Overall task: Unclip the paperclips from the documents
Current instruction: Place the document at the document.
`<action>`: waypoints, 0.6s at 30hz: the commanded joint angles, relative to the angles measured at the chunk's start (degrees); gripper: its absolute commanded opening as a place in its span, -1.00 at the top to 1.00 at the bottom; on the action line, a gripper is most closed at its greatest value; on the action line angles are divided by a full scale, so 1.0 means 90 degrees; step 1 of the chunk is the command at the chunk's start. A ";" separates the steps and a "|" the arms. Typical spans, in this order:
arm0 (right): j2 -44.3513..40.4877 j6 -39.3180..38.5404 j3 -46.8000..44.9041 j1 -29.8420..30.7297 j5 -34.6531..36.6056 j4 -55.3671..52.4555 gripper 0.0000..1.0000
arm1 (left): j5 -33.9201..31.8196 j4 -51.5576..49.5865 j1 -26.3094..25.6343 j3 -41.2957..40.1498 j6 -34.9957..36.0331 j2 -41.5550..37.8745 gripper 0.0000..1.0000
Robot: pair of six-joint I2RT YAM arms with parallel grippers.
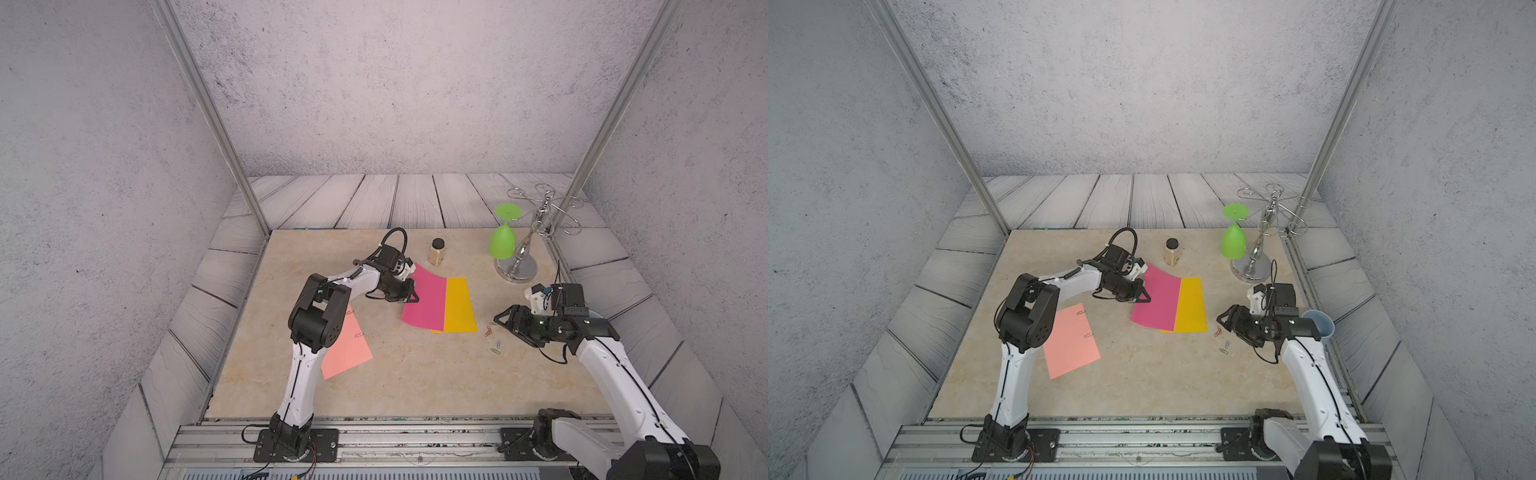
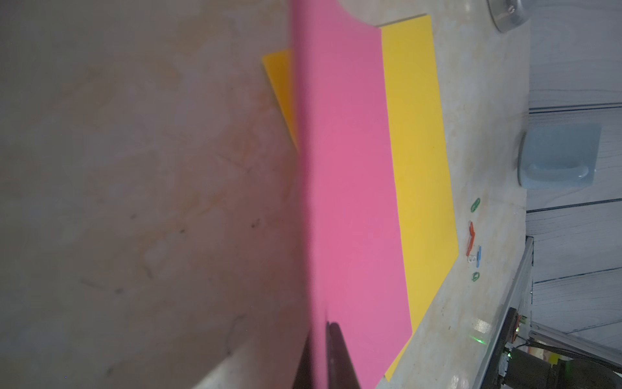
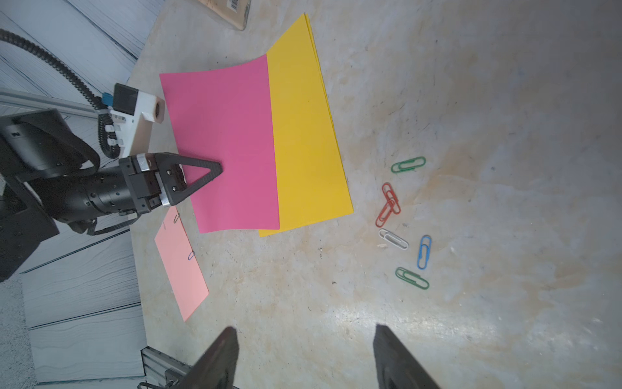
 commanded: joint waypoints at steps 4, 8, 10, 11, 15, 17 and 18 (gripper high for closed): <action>-0.0124 -0.0099 0.0032 -0.0003 -0.0158 -0.0088 -0.34 | -0.0692 -0.0547 0.0095 0.0350 0.0022 0.0059 0.46; -0.0109 -0.0099 0.0011 -0.0004 -0.0186 -0.0059 -0.36 | -0.1075 -0.0769 0.0133 0.0334 0.0053 -0.0110 0.09; -0.0101 -0.0089 -0.0025 -0.0006 -0.0192 -0.0022 -0.36 | -0.1264 -0.0865 0.0134 0.0295 0.0053 -0.0212 -0.01; -0.0096 -0.0089 -0.0020 -0.0011 -0.0199 -0.0011 -0.36 | -0.1373 -0.0926 0.0133 0.0250 0.0058 -0.0279 -0.08; -0.0101 -0.0090 -0.0047 -0.0005 -0.0213 0.0019 -0.36 | -0.1953 -0.1012 0.0144 -0.0086 0.0017 -0.0665 -0.26; -0.0105 -0.0119 -0.0063 -0.0001 -0.0223 0.0019 -0.37 | -0.2276 -0.1025 0.0144 -0.0311 -0.0003 -0.0953 -0.28; -0.0108 -0.0128 -0.0072 -0.0001 -0.0235 0.0026 -0.37 | -0.2436 -0.1030 0.0146 -0.0469 -0.0019 -0.1149 -0.28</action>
